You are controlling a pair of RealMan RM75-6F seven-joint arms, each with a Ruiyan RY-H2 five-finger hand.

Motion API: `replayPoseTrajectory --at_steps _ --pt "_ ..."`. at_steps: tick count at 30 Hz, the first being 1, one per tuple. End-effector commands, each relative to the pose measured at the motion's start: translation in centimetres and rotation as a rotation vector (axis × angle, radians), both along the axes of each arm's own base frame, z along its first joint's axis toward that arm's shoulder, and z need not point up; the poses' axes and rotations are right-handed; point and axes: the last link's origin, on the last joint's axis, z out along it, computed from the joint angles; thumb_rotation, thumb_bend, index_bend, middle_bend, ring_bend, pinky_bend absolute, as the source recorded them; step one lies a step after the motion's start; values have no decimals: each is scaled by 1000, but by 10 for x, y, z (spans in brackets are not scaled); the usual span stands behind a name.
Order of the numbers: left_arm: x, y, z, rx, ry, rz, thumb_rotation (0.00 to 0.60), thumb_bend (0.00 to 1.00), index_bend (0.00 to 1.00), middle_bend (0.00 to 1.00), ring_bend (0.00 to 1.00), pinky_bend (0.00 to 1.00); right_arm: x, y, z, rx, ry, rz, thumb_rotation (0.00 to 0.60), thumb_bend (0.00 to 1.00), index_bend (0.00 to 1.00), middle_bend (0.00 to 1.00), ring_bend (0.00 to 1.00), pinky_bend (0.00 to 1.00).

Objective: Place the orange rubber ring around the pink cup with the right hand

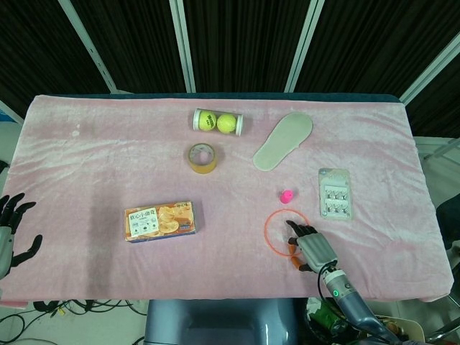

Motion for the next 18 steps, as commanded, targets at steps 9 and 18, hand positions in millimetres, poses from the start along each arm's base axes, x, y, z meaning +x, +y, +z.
replayPoseTrajectory --at_steps 9,18 --pt "0 0 0 0 2 -1 600 333 191 89 0 0 -1 0 -2 13 11 -6 600 356 604 42 141 160" --pt "0 0 0 0 0 -1 600 333 191 89 0 0 0 0 -2 16 -4 -9 600 362 639 42 141 160"
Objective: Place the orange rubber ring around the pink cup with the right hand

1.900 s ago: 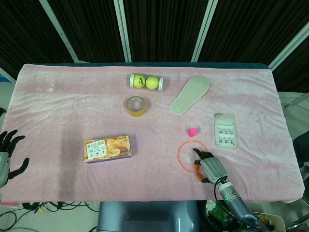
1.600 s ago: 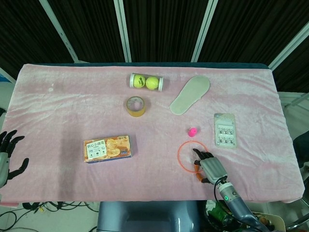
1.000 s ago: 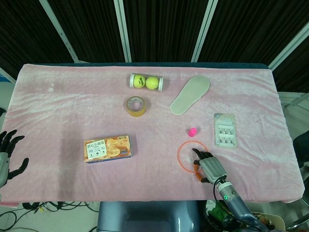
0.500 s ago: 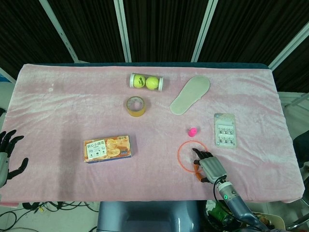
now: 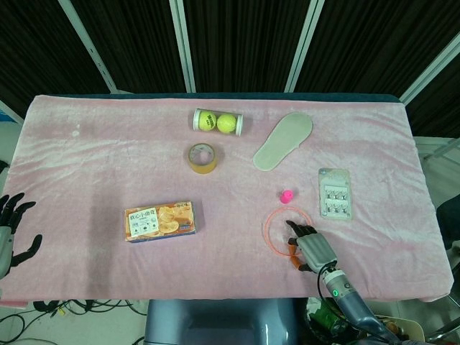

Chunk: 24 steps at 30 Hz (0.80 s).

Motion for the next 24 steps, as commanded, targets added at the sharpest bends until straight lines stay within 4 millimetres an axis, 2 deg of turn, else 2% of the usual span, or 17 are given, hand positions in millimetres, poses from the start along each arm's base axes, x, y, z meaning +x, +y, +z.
replayPoseTrajectory --at_steps 1,8,24 --pt "0 0 0 0 0 0 600 333 191 89 0 0 0 0 0 4 -1 0 600 363 642 42 141 160" --pt "0 0 0 1 -3 0 600 333 191 89 0 0 2 -2 5 4 -12 2 600 388 648 42 141 160" --pt "0 0 1 2 -8 0 600 333 191 88 0 0 11 -9 31 24 24 13 600 398 651 39 141 160"
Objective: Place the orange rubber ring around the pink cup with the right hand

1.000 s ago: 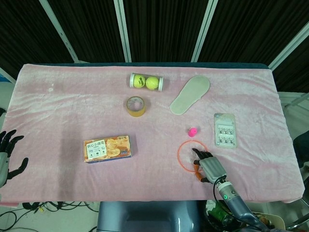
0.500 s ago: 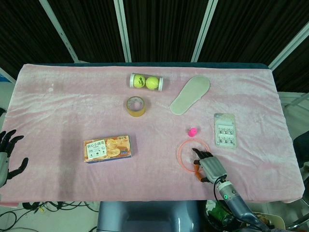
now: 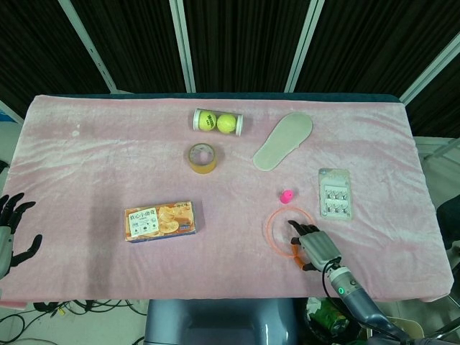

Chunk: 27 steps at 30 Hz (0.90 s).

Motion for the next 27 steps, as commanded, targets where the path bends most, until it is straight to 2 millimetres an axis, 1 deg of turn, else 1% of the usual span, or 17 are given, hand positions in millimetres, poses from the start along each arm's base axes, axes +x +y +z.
replayPoseTrajectory --at_steps 1,10,12,18,23,27 --pt "0 0 0 0 -2 0 600 333 191 89 0 0 3 -3 8 -11 6 4 600 398 651 39 141 160" --pt "0 0 0 -3 -3 0 600 333 191 88 0 0 17 -22 37 -42 22 13 600 398 650 39 141 160" --pt "0 0 0 -3 -4 0 600 333 191 88 0 0 19 -30 43 -50 25 9 600 398 650 40 141 160" --pt "0 0 0 -1 -6 2 600 333 192 88 0 0 28 -65 63 -65 45 -24 600 398 651 39 140 160" --pt "-1 1 1 0 -6 4 600 333 191 88 0 0 30 -87 71 -43 60 -72 600 398 651 36 132 160" --pt "-1 2 1 1 -6 6 600 333 192 88 0 0 31 -101 73 -33 81 -94 600 398 651 36 131 160"
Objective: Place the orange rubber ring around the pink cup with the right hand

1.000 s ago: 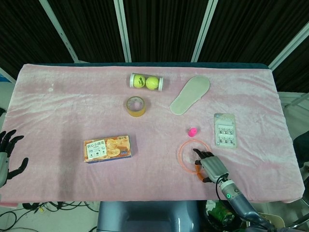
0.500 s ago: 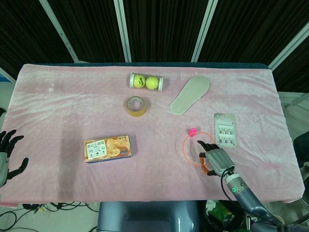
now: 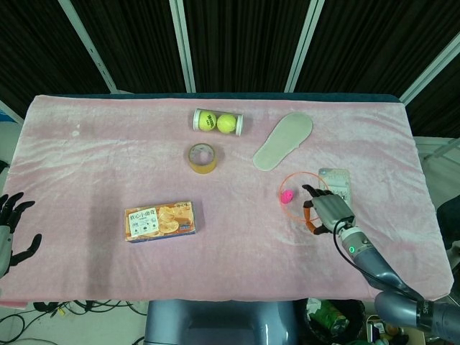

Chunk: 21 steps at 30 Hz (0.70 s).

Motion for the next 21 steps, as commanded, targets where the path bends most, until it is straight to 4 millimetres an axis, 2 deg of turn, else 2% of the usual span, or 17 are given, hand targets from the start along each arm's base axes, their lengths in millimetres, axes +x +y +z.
replayPoseTrajectory --at_steps 1,11,21 --pt "0 0 0 0 0 1 600 333 191 88 0 0 3 -18 5 4 24 -15 600 398 650 36 131 160" --pt "-1 1 1 2 0 4 600 333 192 88 0 0 0 -29 -9 61 41 -67 600 398 650 22 131 160" --pt "-2 1 1 -1 -1 9 600 333 191 88 0 0 4 -27 -21 94 58 -69 600 371 648 7 119 160"
